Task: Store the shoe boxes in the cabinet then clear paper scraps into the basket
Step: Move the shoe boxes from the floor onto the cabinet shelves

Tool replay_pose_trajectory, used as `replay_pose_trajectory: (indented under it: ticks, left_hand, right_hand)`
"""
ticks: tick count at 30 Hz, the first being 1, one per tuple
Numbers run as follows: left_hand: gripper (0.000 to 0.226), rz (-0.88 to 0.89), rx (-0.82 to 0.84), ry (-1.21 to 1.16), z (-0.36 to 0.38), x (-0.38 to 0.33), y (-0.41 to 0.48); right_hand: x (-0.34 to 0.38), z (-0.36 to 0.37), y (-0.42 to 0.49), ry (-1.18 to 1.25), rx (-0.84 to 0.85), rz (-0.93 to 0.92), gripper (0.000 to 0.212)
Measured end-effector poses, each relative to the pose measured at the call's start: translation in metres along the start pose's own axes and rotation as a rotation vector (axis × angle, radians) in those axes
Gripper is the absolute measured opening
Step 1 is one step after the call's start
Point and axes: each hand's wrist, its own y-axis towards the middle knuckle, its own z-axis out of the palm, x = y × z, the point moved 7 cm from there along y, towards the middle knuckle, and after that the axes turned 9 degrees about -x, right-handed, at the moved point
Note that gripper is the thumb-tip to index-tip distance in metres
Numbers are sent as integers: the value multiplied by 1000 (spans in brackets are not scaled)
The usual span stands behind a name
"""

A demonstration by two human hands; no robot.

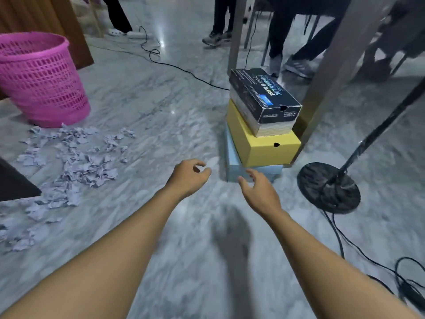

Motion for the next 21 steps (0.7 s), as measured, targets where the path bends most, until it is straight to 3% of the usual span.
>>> replay_pose_trajectory:
  ticks: [6,11,21]
  left_hand:
    - [50,-102,30,-81,88,-2,57]
    - [63,-165,28,-67,141,0,99]
    - [33,-359,-50,-270,182,19,135]
  right_hand:
    - [-94,2,57,86,-85,279,63]
    - [-132,4,100,156,-179,327,68]
    - [-159,20,136,380,-192,384,53]
